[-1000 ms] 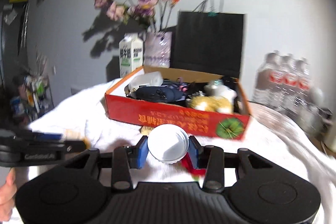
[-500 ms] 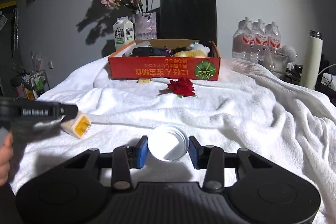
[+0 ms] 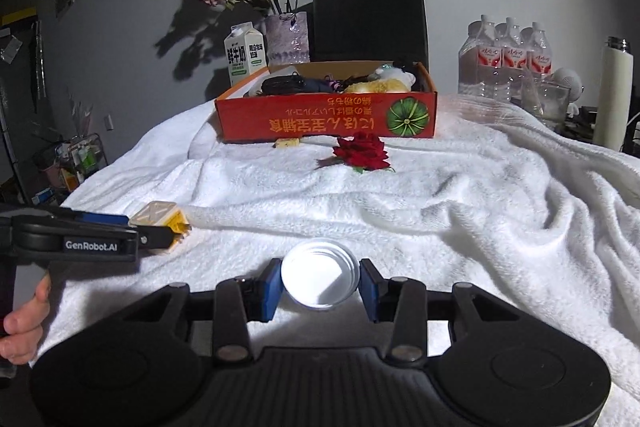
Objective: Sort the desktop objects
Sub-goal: 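Lower the adapter and bottle cap into the box and open both tools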
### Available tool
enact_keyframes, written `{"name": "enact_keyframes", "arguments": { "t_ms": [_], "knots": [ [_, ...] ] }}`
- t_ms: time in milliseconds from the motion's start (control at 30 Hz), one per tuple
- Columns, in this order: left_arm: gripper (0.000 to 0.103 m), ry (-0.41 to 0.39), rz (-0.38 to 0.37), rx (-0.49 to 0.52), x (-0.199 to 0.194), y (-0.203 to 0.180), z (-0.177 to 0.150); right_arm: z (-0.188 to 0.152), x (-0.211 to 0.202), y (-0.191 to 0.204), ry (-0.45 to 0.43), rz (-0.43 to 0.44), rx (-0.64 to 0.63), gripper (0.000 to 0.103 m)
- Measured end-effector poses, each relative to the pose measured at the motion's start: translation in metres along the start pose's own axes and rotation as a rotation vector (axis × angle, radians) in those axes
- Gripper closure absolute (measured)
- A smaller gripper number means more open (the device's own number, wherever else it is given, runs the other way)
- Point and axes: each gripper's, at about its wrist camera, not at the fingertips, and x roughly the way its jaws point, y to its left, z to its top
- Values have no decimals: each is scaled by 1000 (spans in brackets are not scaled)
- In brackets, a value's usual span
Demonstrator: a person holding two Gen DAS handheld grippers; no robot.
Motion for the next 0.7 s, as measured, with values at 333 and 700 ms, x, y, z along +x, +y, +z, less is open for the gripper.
{"name": "enact_keyframes", "arguments": {
  "t_ms": [333,700],
  "knots": [
    [55,-72,-61,-55,-21,2,52,33,7,-22,-34,-1,42,64],
    [55,-160,-102,16,76,18,240,214,96,-62,-159,91,-23,64]
  ]
}}
